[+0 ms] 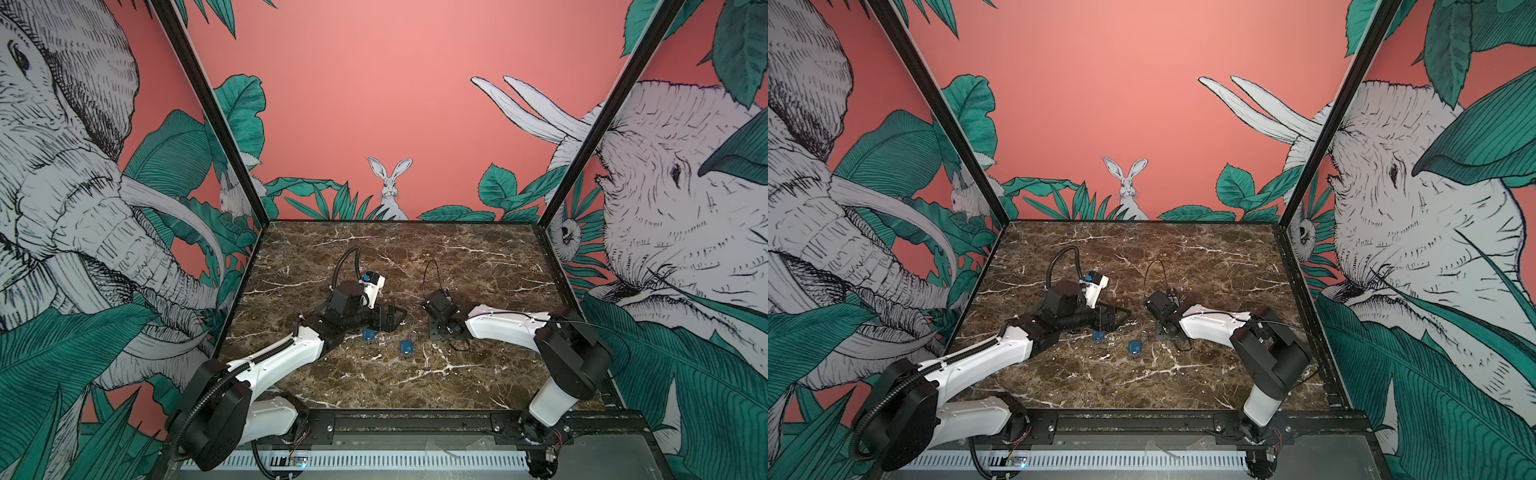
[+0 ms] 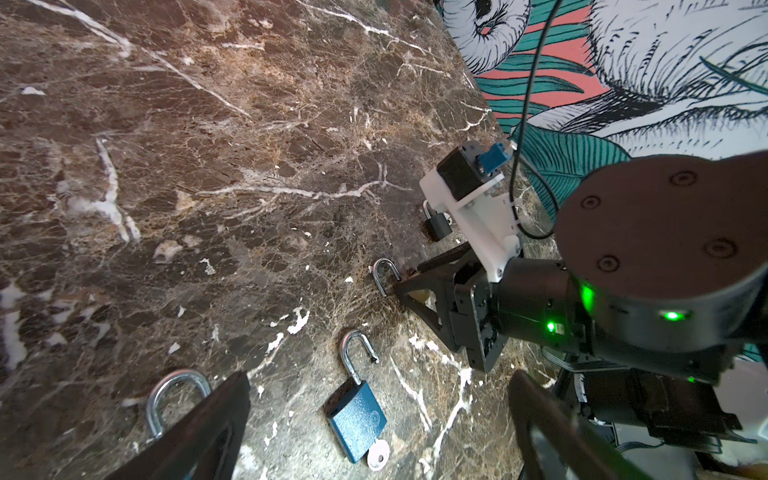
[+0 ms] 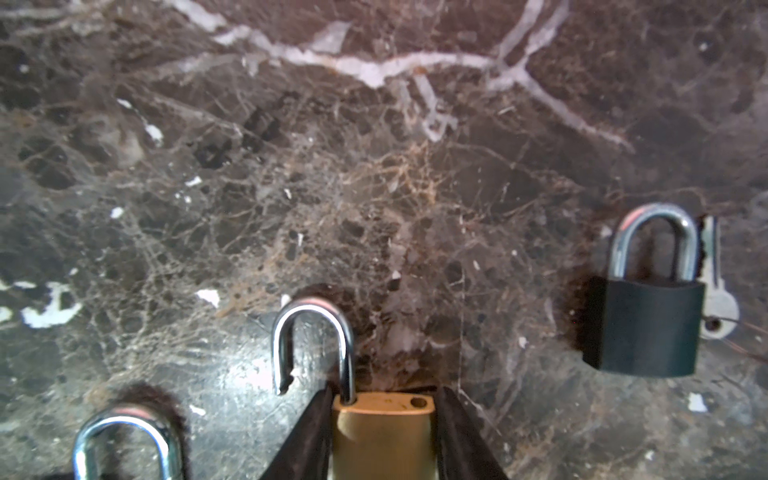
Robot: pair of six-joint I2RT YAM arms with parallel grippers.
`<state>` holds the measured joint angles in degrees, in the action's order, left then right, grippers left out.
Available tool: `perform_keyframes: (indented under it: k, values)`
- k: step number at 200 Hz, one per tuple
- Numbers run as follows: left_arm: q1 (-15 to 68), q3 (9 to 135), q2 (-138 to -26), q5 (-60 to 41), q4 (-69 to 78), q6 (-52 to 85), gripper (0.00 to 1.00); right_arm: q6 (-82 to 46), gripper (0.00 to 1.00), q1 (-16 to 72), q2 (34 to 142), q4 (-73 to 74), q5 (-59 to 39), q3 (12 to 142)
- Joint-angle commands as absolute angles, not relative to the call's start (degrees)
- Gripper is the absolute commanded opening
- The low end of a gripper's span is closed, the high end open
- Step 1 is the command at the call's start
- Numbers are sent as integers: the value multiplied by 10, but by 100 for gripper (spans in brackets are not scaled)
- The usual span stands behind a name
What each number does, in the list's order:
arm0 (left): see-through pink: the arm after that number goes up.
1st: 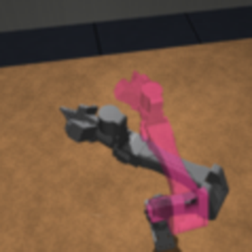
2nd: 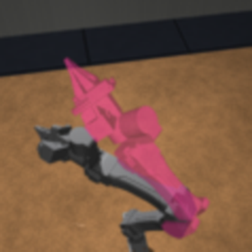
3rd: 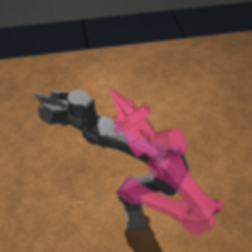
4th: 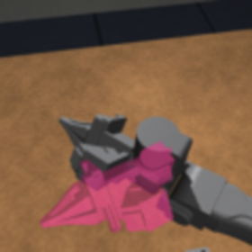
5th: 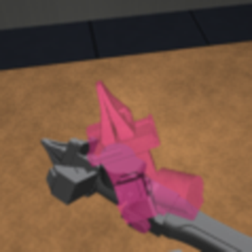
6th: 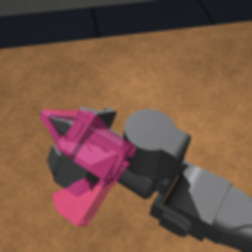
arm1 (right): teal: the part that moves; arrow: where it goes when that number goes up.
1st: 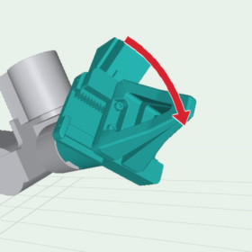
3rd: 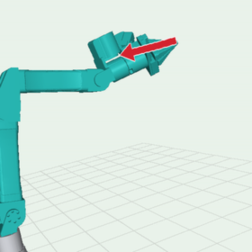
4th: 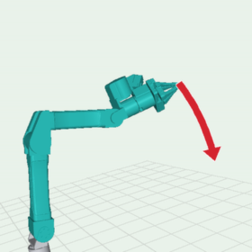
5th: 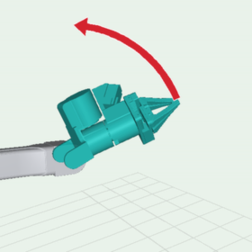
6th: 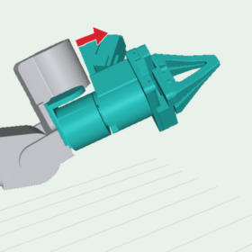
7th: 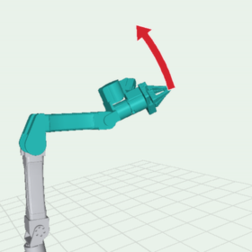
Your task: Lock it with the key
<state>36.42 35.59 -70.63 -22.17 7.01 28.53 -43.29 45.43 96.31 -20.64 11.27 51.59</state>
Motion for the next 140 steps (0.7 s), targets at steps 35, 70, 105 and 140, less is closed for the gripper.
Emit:
perform_keyframes:
  k: [35,70,105,140]
  values:
    - [361,369,-717,-236,88,285,97,-415,35,456,971,-190,80,484]
    - [361,376,-736,-241,91,287,97,-379,31,449,960,-182,86,486]
    - [361,387,-760,-250,102,291,96,-290,30,426,923,-131,32,487]
    - [361,388,-782,-253,120,292,94,-222,26,409,892,-141,-12,515]
